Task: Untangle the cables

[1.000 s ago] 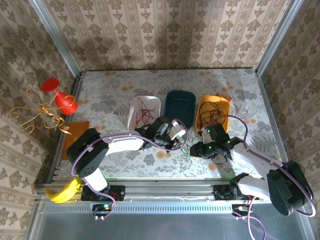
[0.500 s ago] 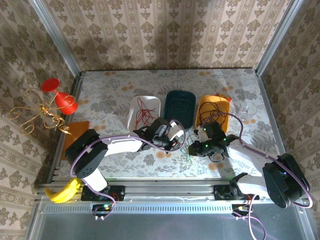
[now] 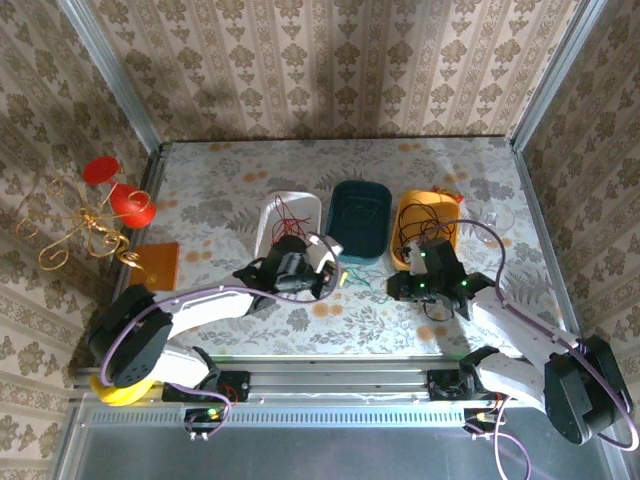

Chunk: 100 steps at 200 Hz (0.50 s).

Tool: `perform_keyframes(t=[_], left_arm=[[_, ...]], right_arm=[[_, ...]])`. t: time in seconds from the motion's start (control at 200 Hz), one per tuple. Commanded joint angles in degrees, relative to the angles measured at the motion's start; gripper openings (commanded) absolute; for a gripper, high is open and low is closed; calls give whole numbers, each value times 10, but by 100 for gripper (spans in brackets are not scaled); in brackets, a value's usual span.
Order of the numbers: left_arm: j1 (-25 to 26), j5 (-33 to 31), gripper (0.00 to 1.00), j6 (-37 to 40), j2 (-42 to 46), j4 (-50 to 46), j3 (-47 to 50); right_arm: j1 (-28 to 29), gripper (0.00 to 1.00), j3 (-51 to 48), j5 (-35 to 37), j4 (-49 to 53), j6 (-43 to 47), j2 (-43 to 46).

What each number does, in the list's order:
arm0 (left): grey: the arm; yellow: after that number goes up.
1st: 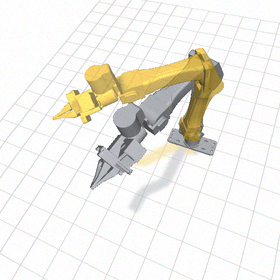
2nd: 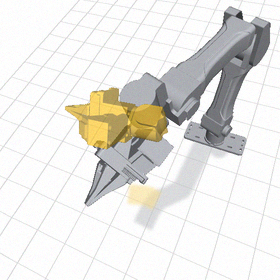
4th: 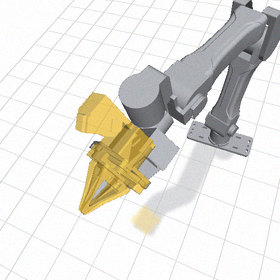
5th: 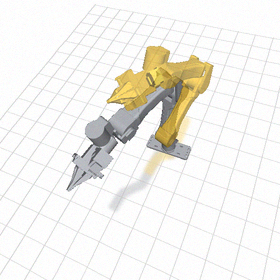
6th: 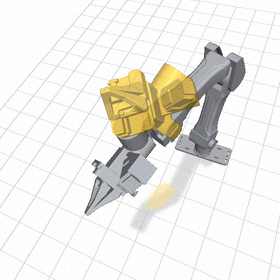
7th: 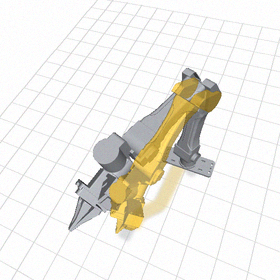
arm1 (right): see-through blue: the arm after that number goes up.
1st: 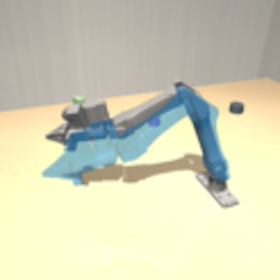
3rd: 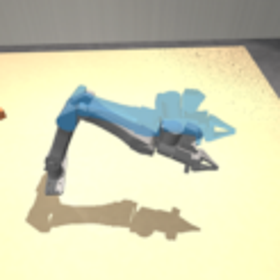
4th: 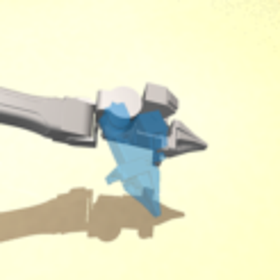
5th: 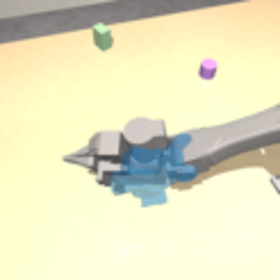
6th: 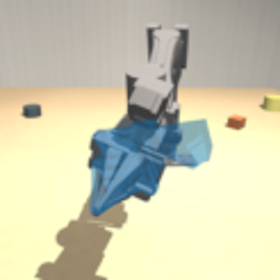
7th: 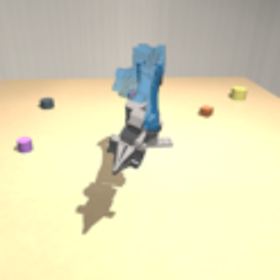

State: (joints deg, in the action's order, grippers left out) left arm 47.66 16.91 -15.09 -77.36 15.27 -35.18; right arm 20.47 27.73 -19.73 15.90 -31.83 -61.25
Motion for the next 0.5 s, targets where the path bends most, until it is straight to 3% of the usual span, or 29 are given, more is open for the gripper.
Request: perform_keyframes(t=[0.0, 0.175, 0.495], left_arm=[[-33, -58, 0, -13, 42, -47, 23], [-58, -50, 0, -2, 102, -75, 35], [-66, -66, 0, -21, 146, -49, 46]], right_arm=[[-29, 3, -24, 97, 100, -27, 8], [-62, 3, -41, 76, 87, -43, 31], [-32, 7, -23, -106, 44, -12, 86]])
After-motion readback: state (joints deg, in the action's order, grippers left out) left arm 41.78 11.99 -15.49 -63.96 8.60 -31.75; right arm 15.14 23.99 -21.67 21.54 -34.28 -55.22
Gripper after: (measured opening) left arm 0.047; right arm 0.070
